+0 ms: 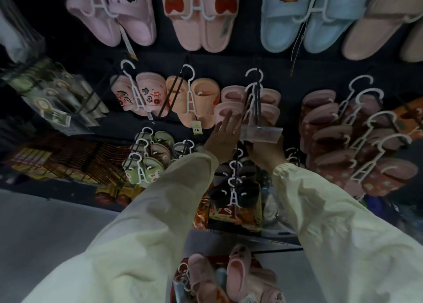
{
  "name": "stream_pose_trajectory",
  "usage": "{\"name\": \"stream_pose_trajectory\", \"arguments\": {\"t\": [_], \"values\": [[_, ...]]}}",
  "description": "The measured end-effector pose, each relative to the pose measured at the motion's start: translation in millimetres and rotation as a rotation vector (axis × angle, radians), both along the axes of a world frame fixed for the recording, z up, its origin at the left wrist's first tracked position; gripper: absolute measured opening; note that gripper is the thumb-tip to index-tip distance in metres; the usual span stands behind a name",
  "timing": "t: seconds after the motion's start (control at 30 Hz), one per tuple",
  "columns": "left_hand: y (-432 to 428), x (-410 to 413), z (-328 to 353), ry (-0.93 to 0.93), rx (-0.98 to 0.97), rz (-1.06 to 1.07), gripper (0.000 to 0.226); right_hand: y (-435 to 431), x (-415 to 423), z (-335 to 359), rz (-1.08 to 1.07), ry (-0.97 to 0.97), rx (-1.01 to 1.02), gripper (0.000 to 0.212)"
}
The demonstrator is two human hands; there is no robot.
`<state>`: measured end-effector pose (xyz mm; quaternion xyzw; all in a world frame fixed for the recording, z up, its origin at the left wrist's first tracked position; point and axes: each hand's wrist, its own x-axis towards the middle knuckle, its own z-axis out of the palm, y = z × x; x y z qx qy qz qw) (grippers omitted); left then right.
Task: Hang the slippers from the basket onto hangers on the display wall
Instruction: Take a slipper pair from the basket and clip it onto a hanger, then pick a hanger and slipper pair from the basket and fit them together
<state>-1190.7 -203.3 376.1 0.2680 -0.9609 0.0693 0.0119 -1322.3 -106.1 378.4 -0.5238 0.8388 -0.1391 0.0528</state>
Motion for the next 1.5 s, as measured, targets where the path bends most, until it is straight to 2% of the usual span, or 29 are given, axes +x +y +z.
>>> {"name": "stream_pose_trajectory", "arguments": {"t": [0.07, 0.2, 0.27, 0.5, 0.6, 0.73, 0.97, 1.2, 1.33, 1.5], "values": [[10.6, 14.0, 4.0, 0.015, 0.052, 0.002, 0.083, 8.4, 13.8, 7.8, 0.048, 0.040, 0.023, 0.056], [26.3, 52.4, -2.1, 0.064, 0.128, 0.037, 0.094, 30.8, 45.7, 3.4, 0.062, 0.072, -0.016, 0.084], [38.1, 75.4, -4.5, 0.056, 0.176, 0.077, 0.095, 45.1, 65.9, -5.0, 0.086, 0.086, -0.009, 0.089], [87.2, 168.1, -47.3, 0.135, 0.223, 0.190, 0.069, 93.8, 136.1, -48.4, 0.139, 0.062, 0.138, 0.085], [112.9, 204.3, -68.3, 0.138, 0.292, 0.234, 0.072, 119.0, 163.3, -71.9, 0.156, 0.061, 0.222, 0.084], [145.4, 246.6, -101.6, 0.039, 0.421, 0.334, 0.084, 147.2, 191.5, -94.5, 0.191, 0.034, 0.325, 0.090], [200.2, 296.7, -168.6, -0.122, 0.610, 0.449, 0.081, 195.1, 224.4, -132.9, 0.157, -0.057, 0.404, 0.086], [260.9, 323.3, -239.6, -0.127, 0.919, 0.607, 0.081, 243.8, 240.5, -180.9, 0.164, -0.062, 0.580, 0.086], [299.8, 340.5, -280.6, -0.236, 0.997, 0.682, 0.082, 265.2, 247.6, -217.7, 0.184, -0.177, 0.697, 0.087], [333.9, 350.7, -333.2, -0.266, 1.076, 0.822, 0.080, 276.1, 260.4, -278.9, 0.293, -0.148, 0.831, 0.084]]}}
